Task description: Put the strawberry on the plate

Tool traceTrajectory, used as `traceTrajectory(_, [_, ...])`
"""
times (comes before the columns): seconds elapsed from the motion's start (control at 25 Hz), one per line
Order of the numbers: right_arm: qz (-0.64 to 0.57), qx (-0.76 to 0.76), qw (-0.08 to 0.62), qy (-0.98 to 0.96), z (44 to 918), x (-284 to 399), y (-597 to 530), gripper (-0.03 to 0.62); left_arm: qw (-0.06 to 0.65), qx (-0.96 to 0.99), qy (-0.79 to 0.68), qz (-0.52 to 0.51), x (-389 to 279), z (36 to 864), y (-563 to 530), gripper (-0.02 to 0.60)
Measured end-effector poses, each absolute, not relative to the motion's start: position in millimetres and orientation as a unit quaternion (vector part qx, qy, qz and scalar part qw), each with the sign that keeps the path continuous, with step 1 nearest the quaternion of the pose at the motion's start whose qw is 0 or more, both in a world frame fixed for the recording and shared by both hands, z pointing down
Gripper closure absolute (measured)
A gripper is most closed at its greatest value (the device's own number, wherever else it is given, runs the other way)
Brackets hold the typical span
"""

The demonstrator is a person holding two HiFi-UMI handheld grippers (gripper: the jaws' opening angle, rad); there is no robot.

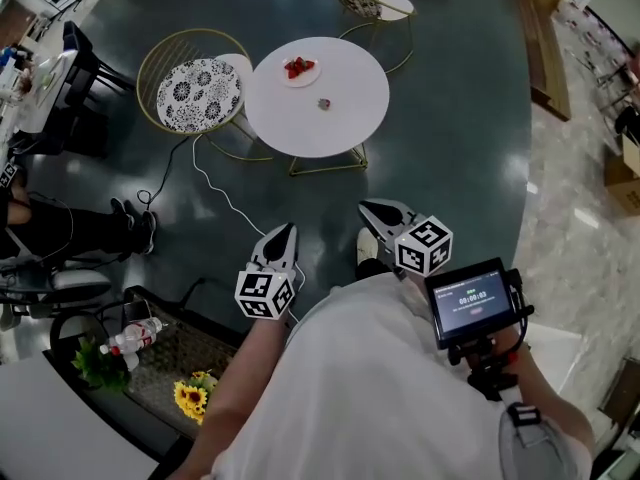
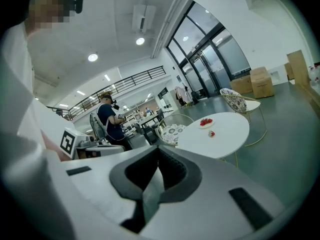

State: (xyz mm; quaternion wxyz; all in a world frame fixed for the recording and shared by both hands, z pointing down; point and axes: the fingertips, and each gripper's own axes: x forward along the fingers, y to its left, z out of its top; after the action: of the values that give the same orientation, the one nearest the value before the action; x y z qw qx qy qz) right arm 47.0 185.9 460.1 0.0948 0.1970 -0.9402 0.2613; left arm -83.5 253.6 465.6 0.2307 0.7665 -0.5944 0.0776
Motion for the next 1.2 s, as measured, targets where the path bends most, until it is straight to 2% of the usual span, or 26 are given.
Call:
traceTrajectory(0.24, [0.259, 0.176, 0.102, -0.944, 464.8, 27.9, 144.4, 0.586, 0.232, 0.754, -0.609, 0.081, -100.4, 467.3, 217.3, 0.574])
traceTrajectory(0.44, [0.268, 0.161, 0.105, -0.944, 467.0, 36.9, 90.1, 0.586, 0.245, 0.744, -0.616, 0.091, -87.7, 472.0, 165.3, 0.574])
traceTrajectory(0.76, [0.254, 0.152, 0.109, -0.949, 466.3, 30.5, 88.8, 0.586, 0.221, 0.752, -0.615, 0.089, -90.3, 466.4, 155.7, 0.574])
traceTrajectory(1.2, [0.260, 0.159, 0.115, -0.945, 460.9, 32.4, 74.9, 0.586, 0.236, 0.747, -0.614, 0.092, -93.7, 464.3, 152.3, 0.574])
